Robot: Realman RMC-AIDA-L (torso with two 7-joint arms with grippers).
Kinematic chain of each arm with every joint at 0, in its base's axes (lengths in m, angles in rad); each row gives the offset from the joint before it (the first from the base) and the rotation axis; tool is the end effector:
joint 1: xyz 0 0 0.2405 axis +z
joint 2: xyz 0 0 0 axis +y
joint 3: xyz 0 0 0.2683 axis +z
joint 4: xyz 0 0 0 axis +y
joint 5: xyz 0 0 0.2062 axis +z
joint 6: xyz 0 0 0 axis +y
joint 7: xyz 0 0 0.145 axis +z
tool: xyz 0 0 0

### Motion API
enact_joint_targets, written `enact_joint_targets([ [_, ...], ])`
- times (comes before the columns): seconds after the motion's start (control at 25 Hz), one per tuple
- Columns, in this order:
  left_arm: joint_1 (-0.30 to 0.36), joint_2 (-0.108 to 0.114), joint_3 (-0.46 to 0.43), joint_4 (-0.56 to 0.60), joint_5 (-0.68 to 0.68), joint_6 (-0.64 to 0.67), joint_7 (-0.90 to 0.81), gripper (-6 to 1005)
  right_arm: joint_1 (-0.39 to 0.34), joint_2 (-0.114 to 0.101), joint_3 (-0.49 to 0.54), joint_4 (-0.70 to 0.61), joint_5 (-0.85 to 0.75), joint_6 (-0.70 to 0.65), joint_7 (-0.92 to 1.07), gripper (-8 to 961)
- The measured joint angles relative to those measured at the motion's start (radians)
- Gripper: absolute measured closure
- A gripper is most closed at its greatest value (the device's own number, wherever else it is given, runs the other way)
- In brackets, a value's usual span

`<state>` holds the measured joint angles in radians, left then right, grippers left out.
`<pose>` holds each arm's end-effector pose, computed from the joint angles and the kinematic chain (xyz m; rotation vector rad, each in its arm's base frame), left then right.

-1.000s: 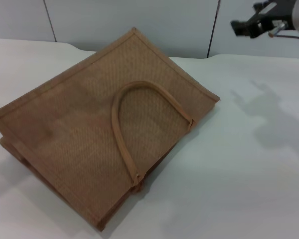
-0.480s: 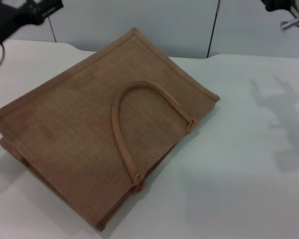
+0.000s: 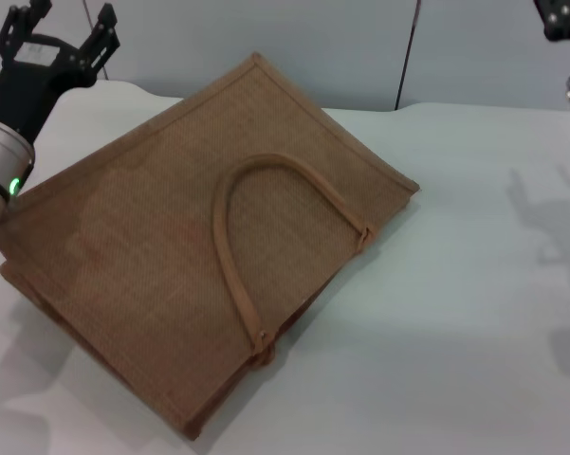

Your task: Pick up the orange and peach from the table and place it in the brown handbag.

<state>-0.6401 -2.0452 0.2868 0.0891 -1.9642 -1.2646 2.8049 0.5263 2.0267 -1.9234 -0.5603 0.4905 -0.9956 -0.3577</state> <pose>-0.2930 0.3973 0.0383 -1.6126 -0.3286 -0.8388 0.2159 0.4114 0.0143 -1.5842 -0.0690 0.6266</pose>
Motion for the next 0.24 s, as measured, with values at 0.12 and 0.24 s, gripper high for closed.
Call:
enact_joint_targets([
  [0.12,0.001,0.001,0.000,-0.039,-0.043,-0.014,0.029,150,0.030,-0.001,-0.022,0.090,-0.004,-0.061,0.144,303],
  [0.24,0.001,0.004,0.004,-0.047,-0.048,-0.034,0.032,150,0.032,-0.001,-0.029,0.099,-0.002,-0.042,0.179,303],
])
